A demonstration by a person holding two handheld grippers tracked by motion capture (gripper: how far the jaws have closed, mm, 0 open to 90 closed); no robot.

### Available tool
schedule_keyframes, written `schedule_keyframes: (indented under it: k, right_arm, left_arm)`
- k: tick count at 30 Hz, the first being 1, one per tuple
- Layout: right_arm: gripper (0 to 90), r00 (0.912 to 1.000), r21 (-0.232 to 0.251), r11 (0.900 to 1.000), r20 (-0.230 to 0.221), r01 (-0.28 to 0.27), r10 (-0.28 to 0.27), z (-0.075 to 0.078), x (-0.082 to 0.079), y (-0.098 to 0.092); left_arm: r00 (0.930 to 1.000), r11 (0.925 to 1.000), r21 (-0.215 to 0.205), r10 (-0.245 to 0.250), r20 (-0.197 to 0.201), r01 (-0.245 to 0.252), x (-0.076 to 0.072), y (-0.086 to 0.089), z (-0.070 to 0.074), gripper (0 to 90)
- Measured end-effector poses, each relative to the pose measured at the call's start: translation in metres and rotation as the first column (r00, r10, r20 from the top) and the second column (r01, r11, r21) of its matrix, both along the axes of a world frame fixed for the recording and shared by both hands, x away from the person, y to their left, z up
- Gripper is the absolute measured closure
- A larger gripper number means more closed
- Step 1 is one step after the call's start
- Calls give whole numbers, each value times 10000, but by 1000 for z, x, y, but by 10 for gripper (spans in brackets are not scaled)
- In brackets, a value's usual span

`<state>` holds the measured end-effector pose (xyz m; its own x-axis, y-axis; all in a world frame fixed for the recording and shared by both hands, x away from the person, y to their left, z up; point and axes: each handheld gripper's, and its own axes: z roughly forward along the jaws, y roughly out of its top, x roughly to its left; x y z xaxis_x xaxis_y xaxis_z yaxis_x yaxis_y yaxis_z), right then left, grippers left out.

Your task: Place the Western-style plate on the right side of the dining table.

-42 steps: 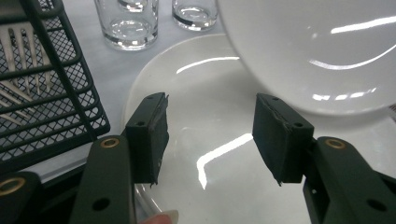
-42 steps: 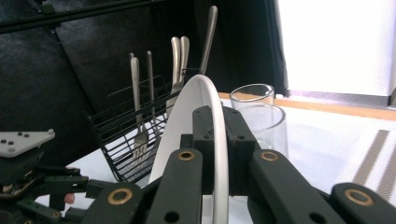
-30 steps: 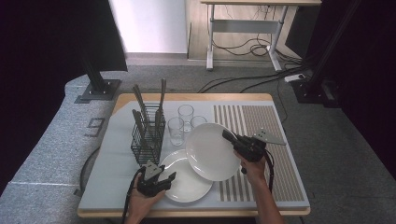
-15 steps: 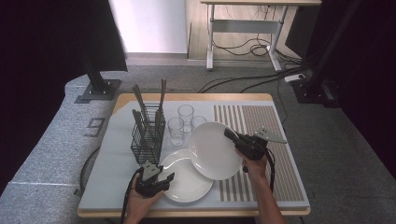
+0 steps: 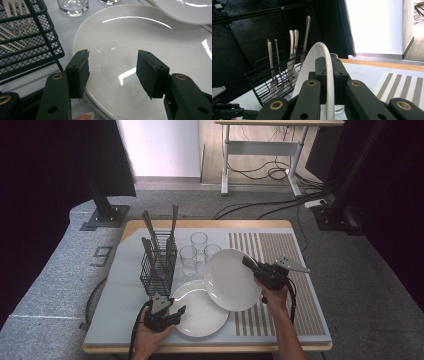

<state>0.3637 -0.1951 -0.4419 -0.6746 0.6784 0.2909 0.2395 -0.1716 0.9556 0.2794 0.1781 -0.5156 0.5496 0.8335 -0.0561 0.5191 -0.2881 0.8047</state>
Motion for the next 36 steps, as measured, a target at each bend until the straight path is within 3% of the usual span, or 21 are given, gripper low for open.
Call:
schedule_keyframes:
  k: [24, 36]
  right_arm:
    - [858, 9983, 413, 9977, 195, 541, -550, 6, 0, -24]
    - [859, 9966, 506, 9954, 80, 813, -818, 3, 3, -33]
  left_arm:
    - [9999, 10000, -40, 65, 155, -64, -2, 2, 1, 441]
    - [9999, 9999, -79, 62, 144, -61, -1, 3, 1, 441]
